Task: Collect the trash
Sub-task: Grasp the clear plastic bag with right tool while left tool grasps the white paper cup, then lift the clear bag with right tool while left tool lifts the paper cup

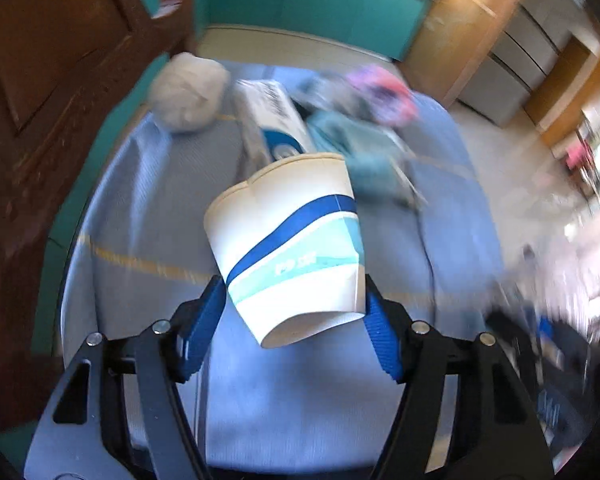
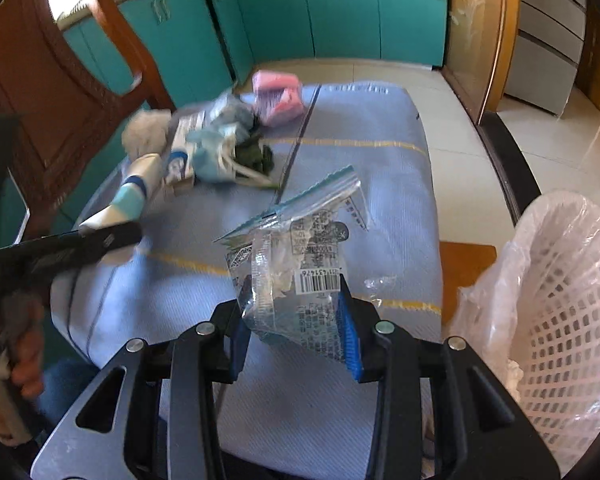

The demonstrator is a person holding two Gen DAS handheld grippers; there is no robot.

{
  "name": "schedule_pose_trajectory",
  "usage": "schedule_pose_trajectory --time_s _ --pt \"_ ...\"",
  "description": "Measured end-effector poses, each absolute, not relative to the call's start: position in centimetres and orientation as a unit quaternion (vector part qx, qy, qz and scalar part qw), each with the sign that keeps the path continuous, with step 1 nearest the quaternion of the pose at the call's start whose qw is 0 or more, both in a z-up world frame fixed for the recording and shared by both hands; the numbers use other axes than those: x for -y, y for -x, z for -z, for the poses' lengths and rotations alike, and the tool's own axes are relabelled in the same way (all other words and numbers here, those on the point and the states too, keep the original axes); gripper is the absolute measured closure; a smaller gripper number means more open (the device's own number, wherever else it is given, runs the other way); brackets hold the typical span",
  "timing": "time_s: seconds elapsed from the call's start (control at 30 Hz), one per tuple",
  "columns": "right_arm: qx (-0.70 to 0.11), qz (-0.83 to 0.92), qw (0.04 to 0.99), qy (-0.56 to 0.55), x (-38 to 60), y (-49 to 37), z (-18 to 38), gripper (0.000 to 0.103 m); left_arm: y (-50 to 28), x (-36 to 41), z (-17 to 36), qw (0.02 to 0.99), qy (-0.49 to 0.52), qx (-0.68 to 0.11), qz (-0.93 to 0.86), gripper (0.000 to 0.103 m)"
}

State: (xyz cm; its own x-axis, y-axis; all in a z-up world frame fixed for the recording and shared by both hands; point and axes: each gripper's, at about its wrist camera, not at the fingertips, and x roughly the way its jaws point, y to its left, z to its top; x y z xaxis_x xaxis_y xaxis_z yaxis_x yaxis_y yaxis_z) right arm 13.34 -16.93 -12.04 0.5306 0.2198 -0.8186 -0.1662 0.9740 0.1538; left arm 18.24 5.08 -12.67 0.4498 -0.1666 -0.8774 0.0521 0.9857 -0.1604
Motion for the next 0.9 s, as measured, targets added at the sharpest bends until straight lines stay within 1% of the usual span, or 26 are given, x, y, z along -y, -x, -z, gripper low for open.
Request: schedule_pose_trajectory --time_s 0.1,0.13,0.17,0.23,0.33,0.6,0.8,0.83,0.9 --pt "-0.490 -0.125 0.862 -0.016 16.6 -13.2 12.5 0.063 -16.4 -4.0 13.2 0.842 0.014 -0.533 0.083 0.034" --pt "-0.490 -0.123 0.863 -0.015 16.6 -13.1 12.5 0.058 -16.1 -3.9 13.4 0.842 0.008 -0.534 0.083 0.032" --pt "-0.488 -0.119 0.865 -0.016 16.8 -13.0 12.4 0.049 -15.7 -3.9 13.4 0.843 0.003 -0.532 0.078 0.026" --pt "-0.481 -0.115 0.869 -0.019 17.1 -12.5 12.1 0.041 -15.5 -4.1 13.5 0.846 -0.003 -0.529 0.064 0.021" --pt "-0.479 -0.111 0.871 -0.012 17.3 -12.2 11.9 0.035 -15.3 -4.5 13.7 0.846 -0.002 -0.529 0.057 0.017" --pt "-0.481 -0.115 0.869 -0.016 16.6 -12.8 12.8 0.034 -15.8 -3.8 14.9 0.839 -0.015 -0.540 0.061 0.015" --pt "-0.477 -0.116 0.871 -0.003 15.4 -13.3 13.3 0.034 -16.1 -4.1 15.1 0.847 -0.018 -0.528 0.055 0.015" --pt "-0.475 -0.115 0.872 -0.001 15.3 -13.3 13.3 0.033 -16.1 -4.2 15.1 0.849 -0.018 -0.526 0.054 0.015" --pt "-0.469 -0.114 0.876 0.004 15.2 -13.4 13.2 0.028 -16.2 -4.4 14.8 0.853 -0.016 -0.519 0.050 0.015"
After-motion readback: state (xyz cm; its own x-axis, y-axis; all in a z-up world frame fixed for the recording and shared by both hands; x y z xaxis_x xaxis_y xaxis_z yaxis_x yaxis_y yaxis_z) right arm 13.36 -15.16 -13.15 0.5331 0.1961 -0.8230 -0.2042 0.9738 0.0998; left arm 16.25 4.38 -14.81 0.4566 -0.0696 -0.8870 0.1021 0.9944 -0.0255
